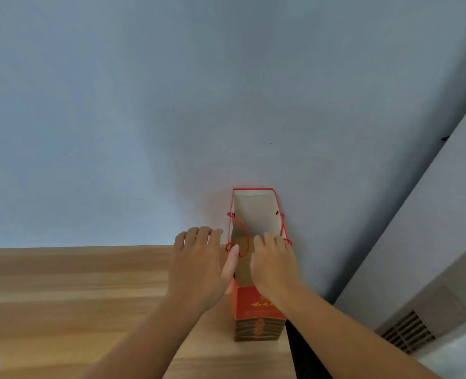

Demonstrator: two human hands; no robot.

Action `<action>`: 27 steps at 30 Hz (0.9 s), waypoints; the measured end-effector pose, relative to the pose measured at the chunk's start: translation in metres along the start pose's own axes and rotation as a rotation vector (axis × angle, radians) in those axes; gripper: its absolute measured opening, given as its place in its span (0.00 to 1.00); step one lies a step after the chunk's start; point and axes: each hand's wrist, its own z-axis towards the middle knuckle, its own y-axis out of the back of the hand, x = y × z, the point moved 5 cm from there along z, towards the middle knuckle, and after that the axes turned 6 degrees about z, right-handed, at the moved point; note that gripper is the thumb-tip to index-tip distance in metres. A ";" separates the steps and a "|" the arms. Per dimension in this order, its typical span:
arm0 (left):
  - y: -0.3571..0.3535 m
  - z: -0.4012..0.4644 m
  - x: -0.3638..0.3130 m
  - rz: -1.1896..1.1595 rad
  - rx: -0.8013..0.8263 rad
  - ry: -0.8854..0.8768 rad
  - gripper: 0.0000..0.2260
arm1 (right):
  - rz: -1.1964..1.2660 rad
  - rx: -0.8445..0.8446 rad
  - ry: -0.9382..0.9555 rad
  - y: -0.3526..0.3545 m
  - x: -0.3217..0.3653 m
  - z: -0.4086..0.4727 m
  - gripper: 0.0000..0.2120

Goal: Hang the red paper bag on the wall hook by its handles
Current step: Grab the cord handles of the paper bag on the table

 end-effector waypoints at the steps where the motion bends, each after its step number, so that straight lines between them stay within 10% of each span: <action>1: -0.003 0.002 0.001 -0.012 -0.001 -0.006 0.23 | -0.006 0.005 0.002 -0.004 0.000 0.003 0.16; 13: -0.046 0.025 0.008 -0.033 0.051 -0.043 0.22 | -0.493 0.220 0.079 -0.030 -0.013 0.049 0.24; 27: -0.070 0.036 0.000 -0.091 0.158 -0.118 0.24 | -0.297 0.226 0.045 -0.024 -0.026 0.077 0.07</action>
